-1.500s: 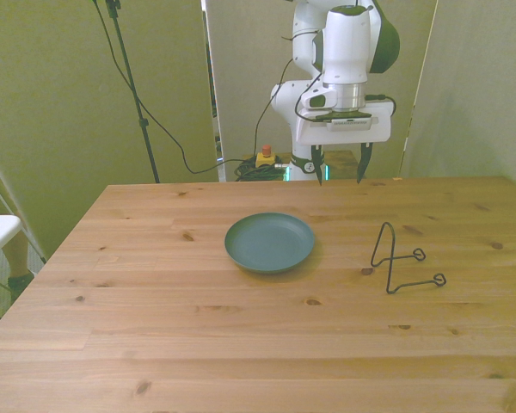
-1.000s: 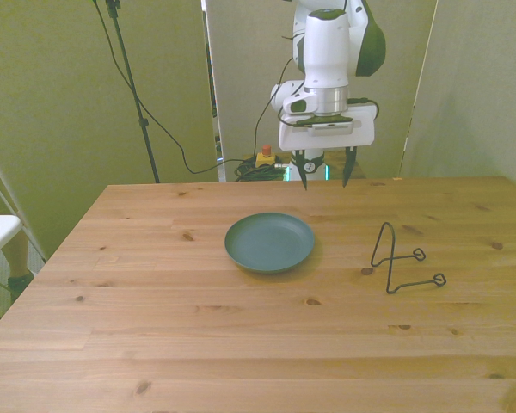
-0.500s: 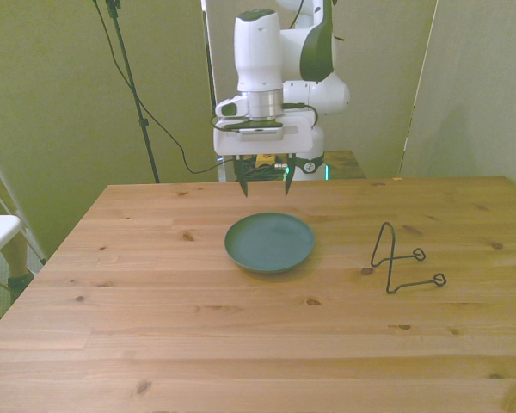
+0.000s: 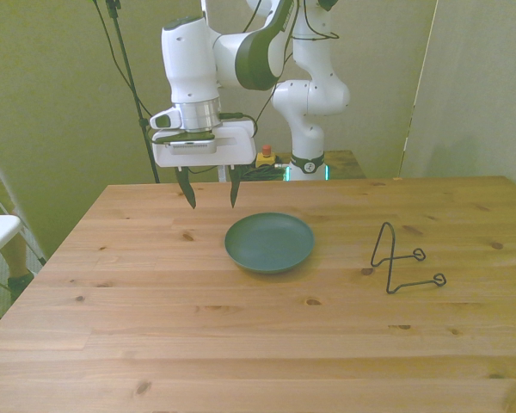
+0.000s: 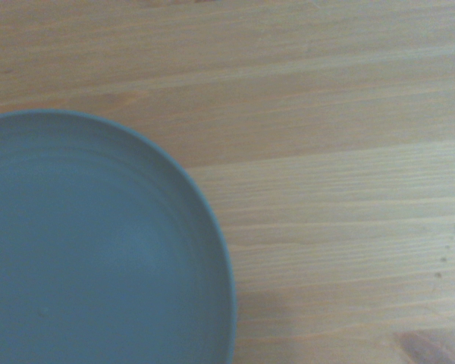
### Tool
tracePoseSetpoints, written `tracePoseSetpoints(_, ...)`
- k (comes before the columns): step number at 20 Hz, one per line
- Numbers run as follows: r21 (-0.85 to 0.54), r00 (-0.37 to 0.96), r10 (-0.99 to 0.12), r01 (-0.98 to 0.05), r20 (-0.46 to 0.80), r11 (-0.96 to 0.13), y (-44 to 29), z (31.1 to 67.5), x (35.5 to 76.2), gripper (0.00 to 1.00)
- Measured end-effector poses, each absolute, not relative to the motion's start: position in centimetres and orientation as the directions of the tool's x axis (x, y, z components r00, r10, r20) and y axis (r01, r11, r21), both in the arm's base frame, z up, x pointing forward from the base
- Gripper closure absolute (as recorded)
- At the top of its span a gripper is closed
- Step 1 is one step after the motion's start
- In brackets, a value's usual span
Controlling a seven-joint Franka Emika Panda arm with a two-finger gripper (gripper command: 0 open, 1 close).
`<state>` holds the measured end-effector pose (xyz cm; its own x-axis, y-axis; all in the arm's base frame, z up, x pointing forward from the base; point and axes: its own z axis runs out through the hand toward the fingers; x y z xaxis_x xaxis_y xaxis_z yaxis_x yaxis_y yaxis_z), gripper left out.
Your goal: Load the plate
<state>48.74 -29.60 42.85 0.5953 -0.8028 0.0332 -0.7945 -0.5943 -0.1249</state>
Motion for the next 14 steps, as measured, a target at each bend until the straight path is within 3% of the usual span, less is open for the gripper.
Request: tracePoseSetpoints(14, -0.148, 0.641, -0.763, -0.765, -0.084, -0.626, -27.5, 37.1, 51.2, 0.0)
